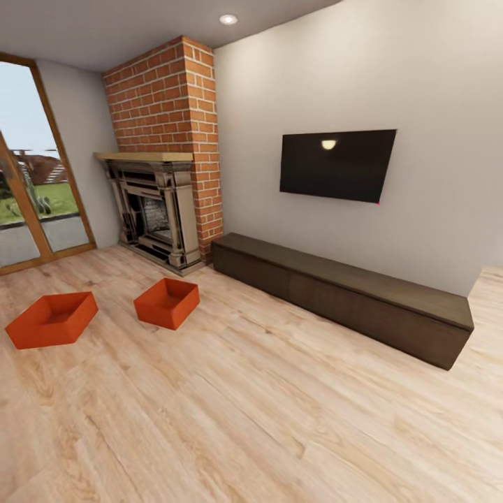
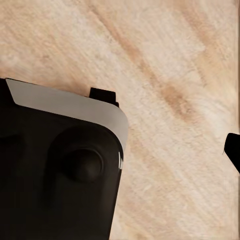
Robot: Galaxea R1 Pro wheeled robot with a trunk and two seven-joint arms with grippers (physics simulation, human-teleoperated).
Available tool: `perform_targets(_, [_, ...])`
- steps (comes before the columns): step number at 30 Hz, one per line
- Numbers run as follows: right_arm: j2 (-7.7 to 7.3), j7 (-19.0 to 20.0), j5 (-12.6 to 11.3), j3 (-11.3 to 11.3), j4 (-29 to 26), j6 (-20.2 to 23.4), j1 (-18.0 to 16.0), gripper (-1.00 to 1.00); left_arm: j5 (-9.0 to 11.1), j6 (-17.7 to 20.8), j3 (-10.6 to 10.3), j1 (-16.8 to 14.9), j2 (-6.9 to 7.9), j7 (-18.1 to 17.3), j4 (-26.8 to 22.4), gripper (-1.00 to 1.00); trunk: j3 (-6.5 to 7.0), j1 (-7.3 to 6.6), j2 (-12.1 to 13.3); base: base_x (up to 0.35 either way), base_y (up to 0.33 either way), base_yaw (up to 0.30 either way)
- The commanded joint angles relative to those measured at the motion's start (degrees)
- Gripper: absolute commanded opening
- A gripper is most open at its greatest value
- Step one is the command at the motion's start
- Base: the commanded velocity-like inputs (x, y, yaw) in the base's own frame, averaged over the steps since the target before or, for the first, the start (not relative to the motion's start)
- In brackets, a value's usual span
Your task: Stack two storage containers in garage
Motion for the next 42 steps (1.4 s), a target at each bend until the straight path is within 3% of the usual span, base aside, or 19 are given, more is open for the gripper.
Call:
perform_targets(1, [0.03, -0.02, -0.44, 0.48, 0.14, -0.28, -0.05, 1.00, 0.26, -0.13, 0.08, -0.02, -0.01, 0.05, 0.00, 1.00, -0.05, 0.03, -0.02, 0.323, 0.000, 0.012])
perform_targets(42, [0.04, -0.02, -0.42, 0.48, 0.13, -0.20, -0.05, 1.00, 0.26, -0.13, 0.10, -0.02, -0.01, 0.05, 0.00, 1.00, -0.05, 0.03, -0.02, 0.323, 0.000, 0.000])
